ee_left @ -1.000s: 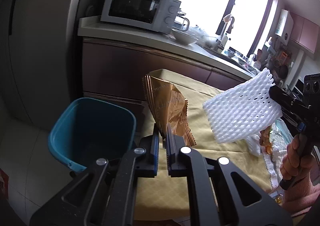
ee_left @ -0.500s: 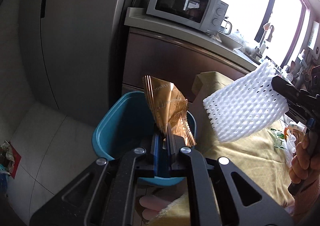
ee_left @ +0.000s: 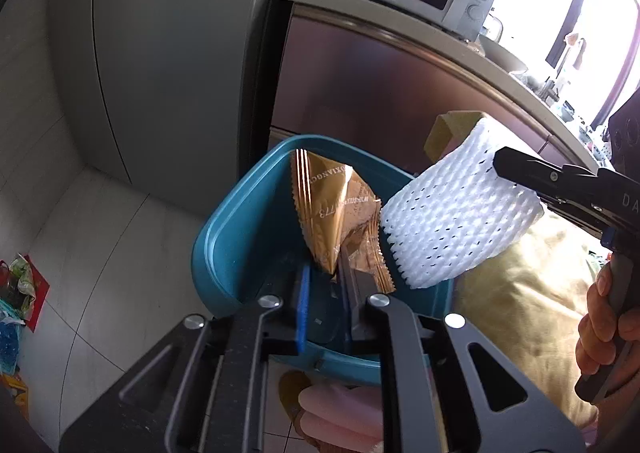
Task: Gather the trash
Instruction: 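Carry both items to the blue bin and open both tools to drop them, then return to the table and grasp the tissue with the left tool while the right tool grasps a copper wrapper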
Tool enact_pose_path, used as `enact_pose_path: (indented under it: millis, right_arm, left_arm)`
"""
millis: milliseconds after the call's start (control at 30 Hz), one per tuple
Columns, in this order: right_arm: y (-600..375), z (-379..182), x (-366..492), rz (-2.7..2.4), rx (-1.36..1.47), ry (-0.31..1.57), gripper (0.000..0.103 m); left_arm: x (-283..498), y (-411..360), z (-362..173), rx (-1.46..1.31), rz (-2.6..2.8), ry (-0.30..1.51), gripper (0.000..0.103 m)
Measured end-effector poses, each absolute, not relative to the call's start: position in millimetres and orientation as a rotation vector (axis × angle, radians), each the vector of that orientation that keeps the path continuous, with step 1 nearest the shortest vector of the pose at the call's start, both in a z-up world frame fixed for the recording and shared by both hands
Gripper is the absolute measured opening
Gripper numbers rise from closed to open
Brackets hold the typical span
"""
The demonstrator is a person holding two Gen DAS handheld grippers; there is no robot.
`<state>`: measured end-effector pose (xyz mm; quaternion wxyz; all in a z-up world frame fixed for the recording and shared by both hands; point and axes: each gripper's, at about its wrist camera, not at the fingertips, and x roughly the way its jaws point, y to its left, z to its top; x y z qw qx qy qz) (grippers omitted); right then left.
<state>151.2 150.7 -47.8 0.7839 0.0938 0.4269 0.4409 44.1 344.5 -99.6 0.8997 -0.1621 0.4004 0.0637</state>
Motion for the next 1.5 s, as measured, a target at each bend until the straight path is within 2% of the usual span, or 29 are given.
enact_pose_path:
  millis: [200,233,333,433,600,767,933,1233,1500]
  right_arm:
    - [166,-65,152,0.909,0.151,0.984,0.013]
    - [167,-68,152,0.900,0.145,0.996,0.014]
    - [167,-75,154,0.877,0.135,1.010,0.021]
    - [162,-76,151,0.873,0.140,1.007,0.024]
    - [146,-71,143,0.876,0.149,0.976,0.025]
    - [123,-53,127,0.906,0.146,0.918,0.032]
    - [86,-28,100,0.924,0.108,0.831,0.039]
    - [-21,0,53,0.798,0.099,0.683,0.049]
    - [-125,-1,20,0.577,0.169,0.645,0.049]
  left_arm:
    - [49,343,-119,-0.347,0.146,0.863,0.023]
    - [50,343,-121,-0.347,0.148,0.866,0.027]
    - [53,343,-128,-0.352,0.152,0.871,0.031]
    - [55,340,-130,-0.355,0.144,0.868,0.035]
    - [52,332,-123,-0.349,0.126,0.833,0.039]
    - [42,311,-100,-0.307,0.084,0.765,0.045]
    - [34,276,-69,-0.249,0.008,0.687,0.052]
    - [29,182,-42,-0.161,-0.247,0.651,0.059]
    - [28,80,-45,-0.098,-0.471,0.688,0.060]
